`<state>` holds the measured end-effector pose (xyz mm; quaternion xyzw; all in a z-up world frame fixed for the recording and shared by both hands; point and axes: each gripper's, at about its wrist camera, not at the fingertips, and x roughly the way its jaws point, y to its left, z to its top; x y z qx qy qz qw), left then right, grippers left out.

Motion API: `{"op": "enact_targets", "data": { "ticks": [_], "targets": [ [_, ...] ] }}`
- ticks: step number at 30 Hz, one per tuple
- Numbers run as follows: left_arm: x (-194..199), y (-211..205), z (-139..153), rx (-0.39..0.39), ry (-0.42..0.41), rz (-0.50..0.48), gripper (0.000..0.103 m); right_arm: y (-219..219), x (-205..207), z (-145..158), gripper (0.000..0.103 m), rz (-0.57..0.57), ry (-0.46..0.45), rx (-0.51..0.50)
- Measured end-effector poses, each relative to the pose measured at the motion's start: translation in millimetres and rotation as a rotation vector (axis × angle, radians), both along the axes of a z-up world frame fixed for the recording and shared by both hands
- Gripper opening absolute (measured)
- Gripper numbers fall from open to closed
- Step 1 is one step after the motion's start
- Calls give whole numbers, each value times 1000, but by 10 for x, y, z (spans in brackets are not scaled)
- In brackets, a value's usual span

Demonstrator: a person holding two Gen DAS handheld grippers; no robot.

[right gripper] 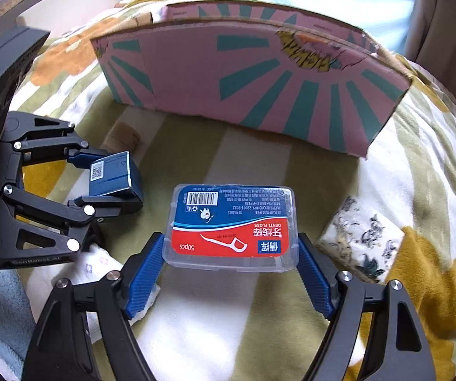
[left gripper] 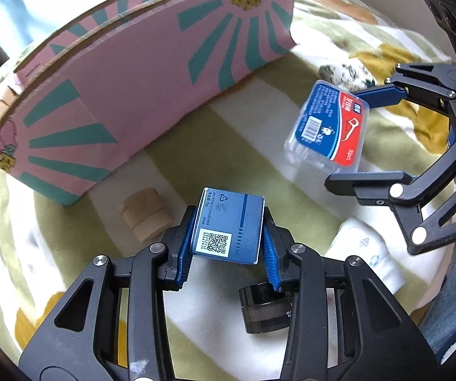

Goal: Organize objects
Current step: 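Carry both items into the pink box and open both tools to release them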

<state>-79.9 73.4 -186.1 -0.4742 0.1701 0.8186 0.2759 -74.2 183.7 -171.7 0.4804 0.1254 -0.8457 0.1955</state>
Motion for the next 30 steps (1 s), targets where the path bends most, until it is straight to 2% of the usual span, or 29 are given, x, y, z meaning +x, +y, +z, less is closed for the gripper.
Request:
{"op": "enact_targets", "data": {
  "ticks": [7,12,15,19,23,26,30],
  "targets": [
    [13,-159,356,38,46,9,34,103,17,332,77,-19,40,-23],
    [-62,-281,694,62,73,24,34,121,-56,706,77,-52,78,-49],
    [-170,-349,935,50,118,40,34,194,-134,992,77,-71,107,-65],
    [-404,-424,1296,54,161,68,34,185,-337,1366,77,-84,155,-75],
    [-718,-479,1557,46,200,111,34,141,-658,1655,77,-106,133,-131],
    [-984,-450,1647,24,210,128,34,70,-914,1755,77,-122,121,-145],
    [-1314,-403,1604,3,184,146,34,-77,-1266,1744,77,-138,120,-94]
  ]
}}
